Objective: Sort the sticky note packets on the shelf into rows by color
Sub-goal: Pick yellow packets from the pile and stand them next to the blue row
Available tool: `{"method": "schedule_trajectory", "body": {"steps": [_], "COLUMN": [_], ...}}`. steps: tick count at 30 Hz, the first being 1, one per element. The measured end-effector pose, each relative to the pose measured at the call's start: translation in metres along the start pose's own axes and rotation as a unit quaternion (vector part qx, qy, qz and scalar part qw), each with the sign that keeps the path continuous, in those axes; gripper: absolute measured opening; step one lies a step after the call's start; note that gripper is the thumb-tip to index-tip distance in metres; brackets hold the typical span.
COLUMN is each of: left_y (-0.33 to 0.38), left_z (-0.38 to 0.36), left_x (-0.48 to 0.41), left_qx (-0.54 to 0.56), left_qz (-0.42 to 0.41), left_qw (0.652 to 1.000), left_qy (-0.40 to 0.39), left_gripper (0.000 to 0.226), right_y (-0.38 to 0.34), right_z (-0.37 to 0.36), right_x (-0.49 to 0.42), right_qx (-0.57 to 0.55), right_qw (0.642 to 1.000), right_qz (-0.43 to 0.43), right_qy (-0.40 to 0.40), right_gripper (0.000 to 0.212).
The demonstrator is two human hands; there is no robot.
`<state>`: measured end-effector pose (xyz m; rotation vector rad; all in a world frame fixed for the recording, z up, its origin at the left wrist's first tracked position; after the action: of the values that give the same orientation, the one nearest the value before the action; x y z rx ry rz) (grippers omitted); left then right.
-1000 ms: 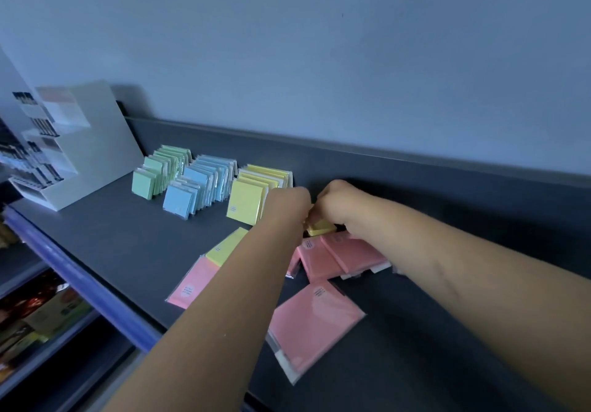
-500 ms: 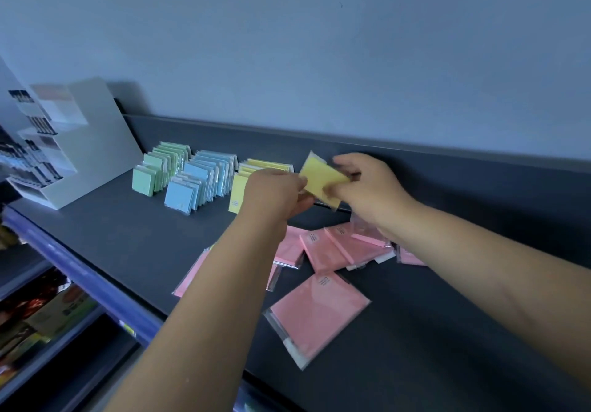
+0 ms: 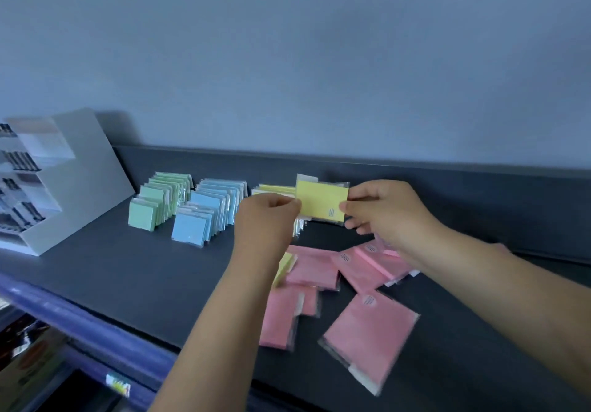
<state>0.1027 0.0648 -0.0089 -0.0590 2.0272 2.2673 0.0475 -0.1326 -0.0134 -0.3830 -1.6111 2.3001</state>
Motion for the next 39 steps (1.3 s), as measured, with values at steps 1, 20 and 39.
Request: {"method": "schedule_trajectory", "body": {"steps": [1,20,39], "left_y": [0.001,0.000,-0.082], "left_z": [0.006,0.081,0.102], "left_x": [-0.003,-0.018,-0.089], "left_qx": [-0.008,0.018,-0.009], "left_qz": [-0.010,-0.076,0.102], "left_qw": [1.000,0.994,0.951], "left_qy": [-0.012,-0.079,-0.293], "left_gripper": [0.027,0.023,0.056], "right_y": [-0.004,-0.036,-0.023], "right_z": [-0.005,-0.067,-0.165], "right_x": [0.003,0.026,0.011], "right_qx": [0.005,0.040,0.305], "right_qw": [1.000,0.993,0.930], "right_qz": [0.002,0.033,-0.143], "right_qy": [0.009,0.110,0.145], "right_gripper": [0.012,0.021,0.028]}}
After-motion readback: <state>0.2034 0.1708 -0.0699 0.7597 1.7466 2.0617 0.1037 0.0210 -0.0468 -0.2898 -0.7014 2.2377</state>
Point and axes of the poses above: each hand's wrist, its own x-axis away from the middle knuckle, its own z-axis out of the back of the hand, y = z × x, the point moved 7 cm from there along -x, towards the middle knuckle, and after that the axes turned 6 degrees about x, right-handed, at the moved point
